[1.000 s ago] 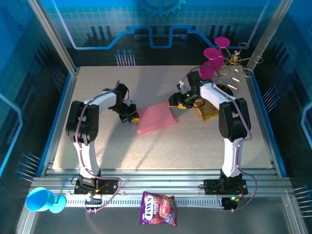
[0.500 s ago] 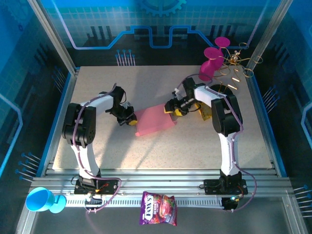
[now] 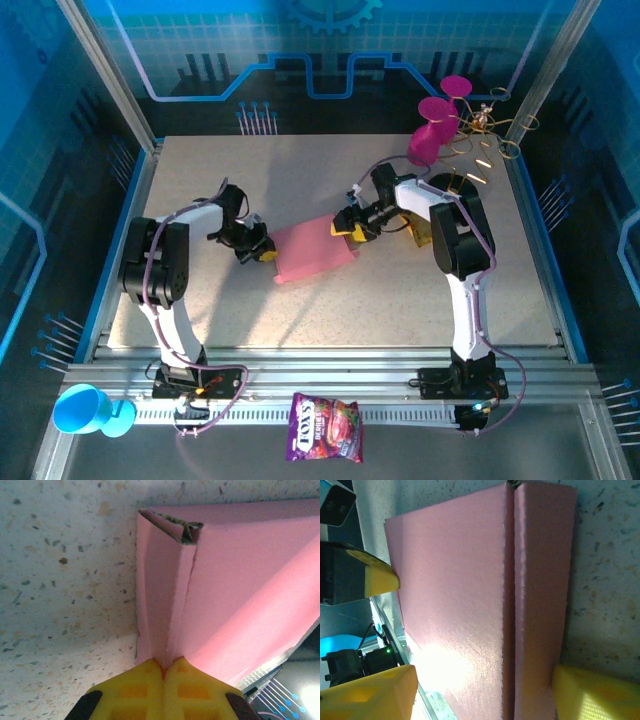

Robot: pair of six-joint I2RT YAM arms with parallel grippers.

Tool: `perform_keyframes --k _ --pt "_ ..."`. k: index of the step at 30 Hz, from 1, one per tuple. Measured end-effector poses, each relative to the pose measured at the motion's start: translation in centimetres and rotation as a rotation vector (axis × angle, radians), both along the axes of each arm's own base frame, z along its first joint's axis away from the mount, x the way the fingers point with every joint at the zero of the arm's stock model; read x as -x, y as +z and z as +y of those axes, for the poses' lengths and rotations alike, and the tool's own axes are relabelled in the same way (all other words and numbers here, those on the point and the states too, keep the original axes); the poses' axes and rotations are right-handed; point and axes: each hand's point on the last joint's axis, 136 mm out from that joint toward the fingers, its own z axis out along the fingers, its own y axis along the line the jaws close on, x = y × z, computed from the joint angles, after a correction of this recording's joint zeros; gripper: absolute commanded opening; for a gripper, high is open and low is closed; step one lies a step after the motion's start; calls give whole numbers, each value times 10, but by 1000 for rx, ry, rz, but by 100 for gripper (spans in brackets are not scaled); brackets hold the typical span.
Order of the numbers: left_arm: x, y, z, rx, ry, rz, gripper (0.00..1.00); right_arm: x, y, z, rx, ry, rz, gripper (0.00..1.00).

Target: Fold the paper box

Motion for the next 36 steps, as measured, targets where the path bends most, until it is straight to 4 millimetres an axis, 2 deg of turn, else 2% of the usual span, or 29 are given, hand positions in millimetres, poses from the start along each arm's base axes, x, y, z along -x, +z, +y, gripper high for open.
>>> perform_keyframes --k 8,15,24,31,36 --pt "1 0 1 12 5 -5 0 6 1 -4 26 -3 -14 70" --pt "7 -1 2 16 19 -36 0 3 17 -10 33 -17 -82 71" --pt "9 -2 1 33 37 -46 0 -3 9 3 -12 32 -53 68" --pt "9 -2 1 35 41 -42 0 -4 2 4 -10 37 -28 60" --pt "8 -1 2 36 42 -43 0 -4 -1 3 -1 26 -28 67"
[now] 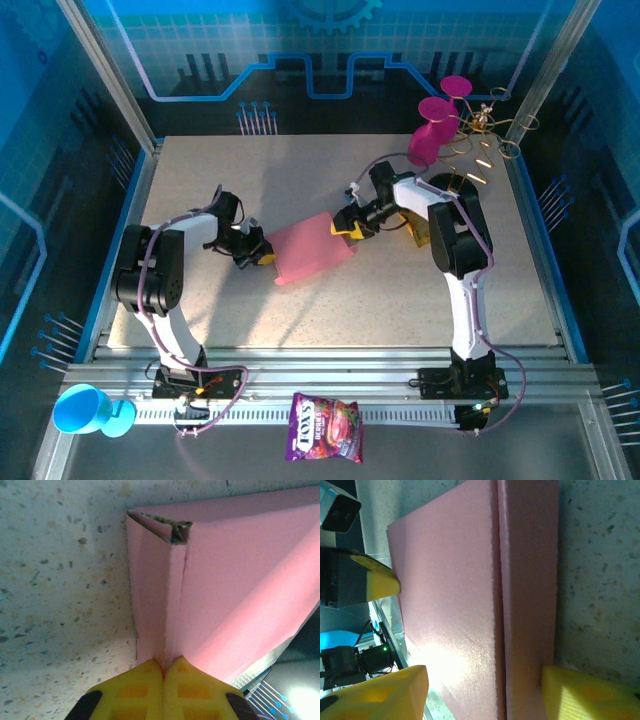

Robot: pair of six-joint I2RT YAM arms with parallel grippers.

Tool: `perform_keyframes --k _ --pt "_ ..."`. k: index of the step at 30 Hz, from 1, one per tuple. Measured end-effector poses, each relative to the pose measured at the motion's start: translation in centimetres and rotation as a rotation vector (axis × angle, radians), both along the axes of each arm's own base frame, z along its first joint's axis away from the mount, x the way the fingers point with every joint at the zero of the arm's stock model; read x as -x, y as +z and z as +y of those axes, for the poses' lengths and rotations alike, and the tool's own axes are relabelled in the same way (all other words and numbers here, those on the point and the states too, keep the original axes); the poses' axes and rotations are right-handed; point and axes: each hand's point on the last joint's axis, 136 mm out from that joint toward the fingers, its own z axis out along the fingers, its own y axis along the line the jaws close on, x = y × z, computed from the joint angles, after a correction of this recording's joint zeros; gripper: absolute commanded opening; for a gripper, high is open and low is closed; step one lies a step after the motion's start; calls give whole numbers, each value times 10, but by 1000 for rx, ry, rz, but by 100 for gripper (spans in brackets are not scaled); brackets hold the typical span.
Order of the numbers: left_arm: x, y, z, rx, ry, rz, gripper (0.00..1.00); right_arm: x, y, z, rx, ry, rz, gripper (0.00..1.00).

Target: Fold the paper box

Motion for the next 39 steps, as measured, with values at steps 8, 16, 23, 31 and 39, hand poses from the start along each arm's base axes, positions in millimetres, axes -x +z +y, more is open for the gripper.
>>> perform_keyframes --k 8,16,23,31,39 --pt "4 -2 1 0 12 13 0 0 18 -13 11 -44 -51 71" --pt "5 -3 0 5 29 14 0 -10 10 -1 -1 -5 -60 71" --pt "5 -3 0 6 34 17 0 -3 -5 2 7 11 -19 70" --pt "5 -3 1 4 38 23 0 2 2 7 -48 29 -1 60" --pt "6 -3 1 4 42 28 0 5 2 11 -78 27 30 47"
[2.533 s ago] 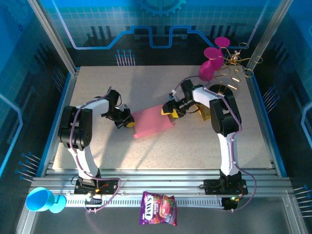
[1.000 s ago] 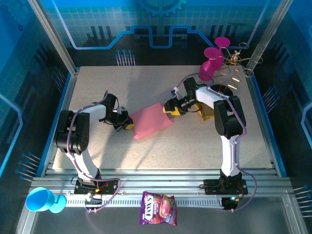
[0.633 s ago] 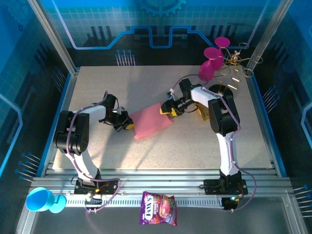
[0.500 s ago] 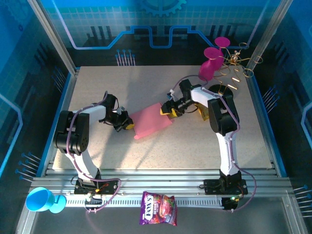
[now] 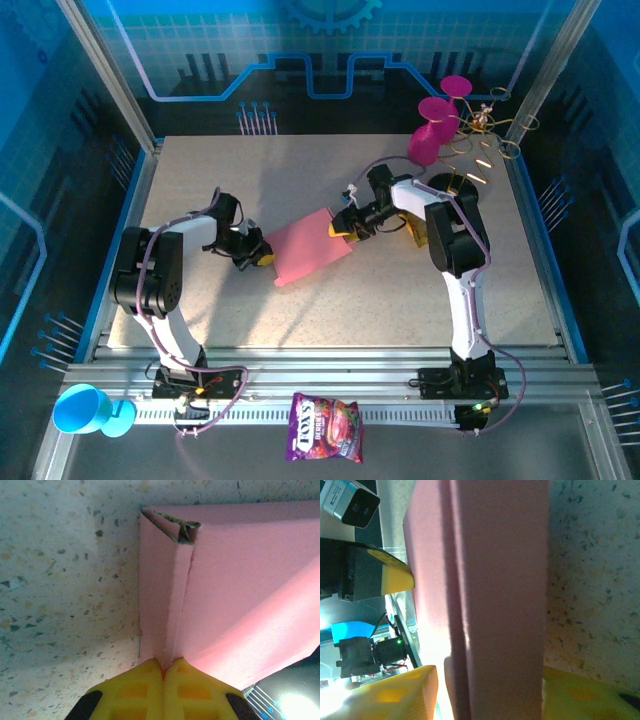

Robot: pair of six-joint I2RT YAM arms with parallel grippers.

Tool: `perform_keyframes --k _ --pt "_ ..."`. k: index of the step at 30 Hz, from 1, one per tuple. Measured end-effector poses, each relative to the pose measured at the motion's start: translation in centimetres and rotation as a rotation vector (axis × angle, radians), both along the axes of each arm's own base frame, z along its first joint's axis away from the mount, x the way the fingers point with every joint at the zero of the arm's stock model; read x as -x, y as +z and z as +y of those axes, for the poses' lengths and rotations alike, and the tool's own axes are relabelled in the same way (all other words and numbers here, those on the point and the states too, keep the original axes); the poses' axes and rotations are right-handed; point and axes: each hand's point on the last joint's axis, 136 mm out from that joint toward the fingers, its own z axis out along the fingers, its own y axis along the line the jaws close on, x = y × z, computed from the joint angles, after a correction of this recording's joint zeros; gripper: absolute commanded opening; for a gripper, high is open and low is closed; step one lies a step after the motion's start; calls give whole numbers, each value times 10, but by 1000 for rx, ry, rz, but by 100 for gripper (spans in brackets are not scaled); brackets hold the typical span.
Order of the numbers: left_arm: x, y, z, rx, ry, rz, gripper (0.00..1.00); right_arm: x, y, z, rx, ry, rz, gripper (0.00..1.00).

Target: Fold the paper box

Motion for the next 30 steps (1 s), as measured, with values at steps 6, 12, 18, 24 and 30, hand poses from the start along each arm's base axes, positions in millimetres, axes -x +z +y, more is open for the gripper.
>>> perform_keyframes --k 6,12,18,24,30 --pt "0 3 3 -21 11 -1 41 -1 3 2 -17 -18 27 32" --pt "3 32 9 -73 65 39 60 8 10 9 -34 -41 86 21" --pt "-44 136 6 -22 136 -216 64 16 28 6 -41 -143 166 20" --pt "-42 178 22 23 235 -309 71 23 50 -12 -98 -349 320 19" --pt "-39 155 26 89 297 -258 73 21 78 -21 -195 -529 477 17"
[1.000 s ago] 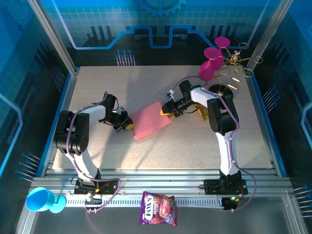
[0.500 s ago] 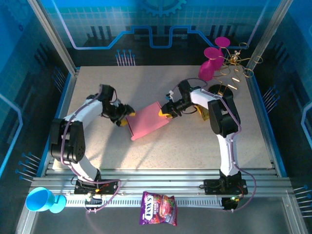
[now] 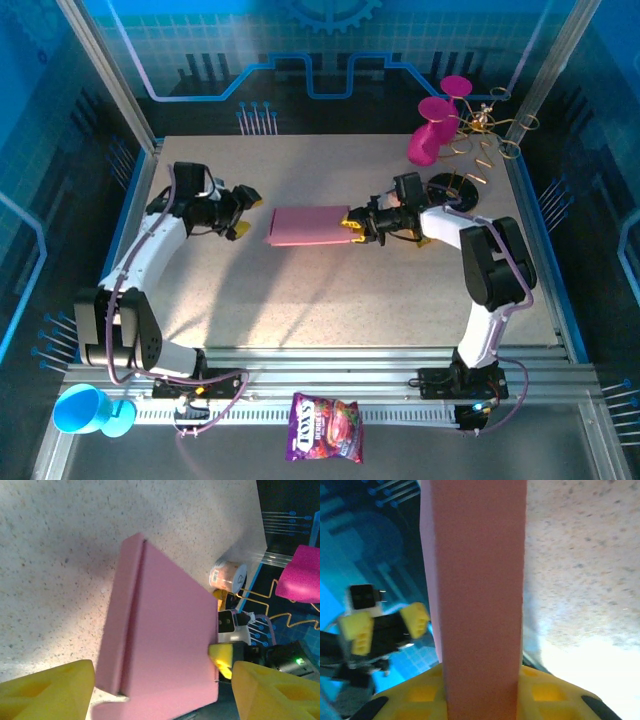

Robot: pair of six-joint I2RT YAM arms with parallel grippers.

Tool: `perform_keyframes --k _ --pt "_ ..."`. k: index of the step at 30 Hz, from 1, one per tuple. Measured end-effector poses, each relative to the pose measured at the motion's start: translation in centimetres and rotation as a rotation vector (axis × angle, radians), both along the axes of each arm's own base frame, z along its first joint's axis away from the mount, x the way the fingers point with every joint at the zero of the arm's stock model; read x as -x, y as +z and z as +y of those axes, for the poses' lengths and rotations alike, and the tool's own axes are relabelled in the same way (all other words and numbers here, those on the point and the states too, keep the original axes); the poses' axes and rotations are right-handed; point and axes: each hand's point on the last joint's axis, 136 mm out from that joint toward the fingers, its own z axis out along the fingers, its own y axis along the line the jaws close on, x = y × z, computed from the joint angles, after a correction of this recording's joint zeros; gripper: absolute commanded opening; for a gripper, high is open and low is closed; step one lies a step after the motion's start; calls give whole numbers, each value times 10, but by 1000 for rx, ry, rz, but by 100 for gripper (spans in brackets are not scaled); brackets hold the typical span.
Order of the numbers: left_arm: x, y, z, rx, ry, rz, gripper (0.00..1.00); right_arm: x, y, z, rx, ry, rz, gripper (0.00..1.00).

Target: Fold the paper box

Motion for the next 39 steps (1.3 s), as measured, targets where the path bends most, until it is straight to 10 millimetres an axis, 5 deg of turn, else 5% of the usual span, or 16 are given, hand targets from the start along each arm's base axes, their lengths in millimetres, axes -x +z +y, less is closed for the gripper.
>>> perform_keyframes --k 4,7,14,21,30,39 --pt "-2 -15 -8 94 20 40 75 -6 20 2 -63 -53 35 17" --pt "-6 -22 -12 155 50 62 86 -10 29 4 -90 -73 54 16" --pt "-23 -13 -16 251 91 45 87 -9 31 4 -104 -78 93 16" --pt "-34 -26 -21 354 135 81 86 -7 33 5 -113 -68 106 16" --pt "-47 -40 -41 479 136 157 77 -4 34 9 -117 -53 111 16" --pt "-41 -42 -60 511 91 212 50 0 34 10 -111 -36 133 15"
